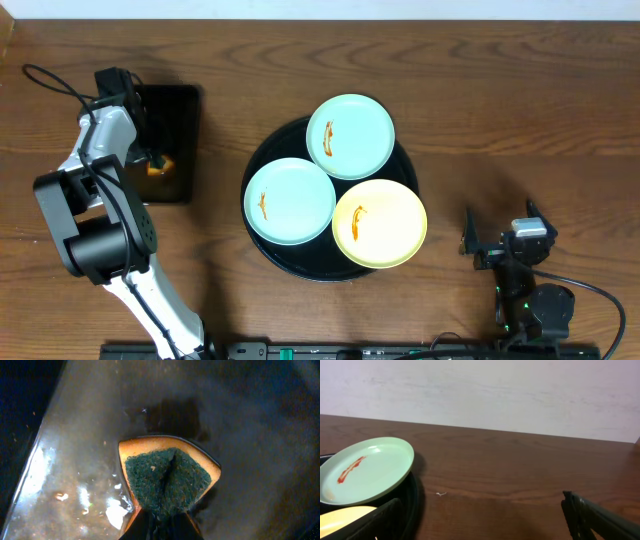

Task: Clean dirty plates on tray and stack at the side
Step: 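Close the left gripper on the green-and-yellow sponge, then lift the sponge with the left gripper above the black tray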

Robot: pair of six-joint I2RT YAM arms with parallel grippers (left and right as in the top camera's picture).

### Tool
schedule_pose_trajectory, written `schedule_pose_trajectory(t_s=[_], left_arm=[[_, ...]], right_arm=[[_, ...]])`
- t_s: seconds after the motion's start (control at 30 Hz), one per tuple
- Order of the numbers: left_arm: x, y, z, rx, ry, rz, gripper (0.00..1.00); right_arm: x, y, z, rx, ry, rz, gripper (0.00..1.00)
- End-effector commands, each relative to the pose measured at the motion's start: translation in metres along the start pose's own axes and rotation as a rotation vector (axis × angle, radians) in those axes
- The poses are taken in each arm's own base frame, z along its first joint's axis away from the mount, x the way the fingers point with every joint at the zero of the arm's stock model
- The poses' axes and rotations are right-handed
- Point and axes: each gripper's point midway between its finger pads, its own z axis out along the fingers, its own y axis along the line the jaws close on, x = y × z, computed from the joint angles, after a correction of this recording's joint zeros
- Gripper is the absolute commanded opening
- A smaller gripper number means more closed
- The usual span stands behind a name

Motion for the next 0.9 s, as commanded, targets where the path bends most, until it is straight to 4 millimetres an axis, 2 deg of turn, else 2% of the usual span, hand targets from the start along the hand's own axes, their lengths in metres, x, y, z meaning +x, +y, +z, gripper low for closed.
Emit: schedule_pose_trajectory(t_s=[0.0,0.13,0.37,0.53,0.6,0.7,0.8,0.87], left_arm=[[-0.006,0.002,-0.023,0.002,-0.031,-0.010,0.08],[-0.016,0.003,-0.059,0.013,-0.100,-0.014,0.08],[-0.037,0.005,-0.143,0.042,-0.295,-0.026,0.08],[-0.044,0.007,-0.198,0.062,-0.425,-0.034,0.08],[-0.045,0.008,-0.210,0.066,-0.455,-0.036,0.08],[-0.045,0.008,-0.214,0.068,-0.464,-0.037,0.08],[-0.043,0.008,-0.201,0.063,-0.433,-0.035,0.08],[-0.041,0.007,-0.183,0.058,-0.394,-0.033,0.08]], right_arm=[[0.001,-0.003,0.000,0.013,0.002,-0.009,0.99],[0.001,-0.003,0.000,0.013,0.002,-0.009,0.99],[0.001,-0.003,0.000,0.013,0.002,-0.009,0.99],[0.001,-0.003,0.000,0.013,0.002,-0.009,0.99],[0.001,-0.003,0.000,0.013,0.002,-0.009,0.99],[0.001,-0.003,0.000,0.013,0.002,-0.009,0.99],[0.001,-0.003,0.000,0.013,0.002,-0.009,0.99],[0.001,-0.003,0.000,0.013,0.002,-0.009,0.99]])
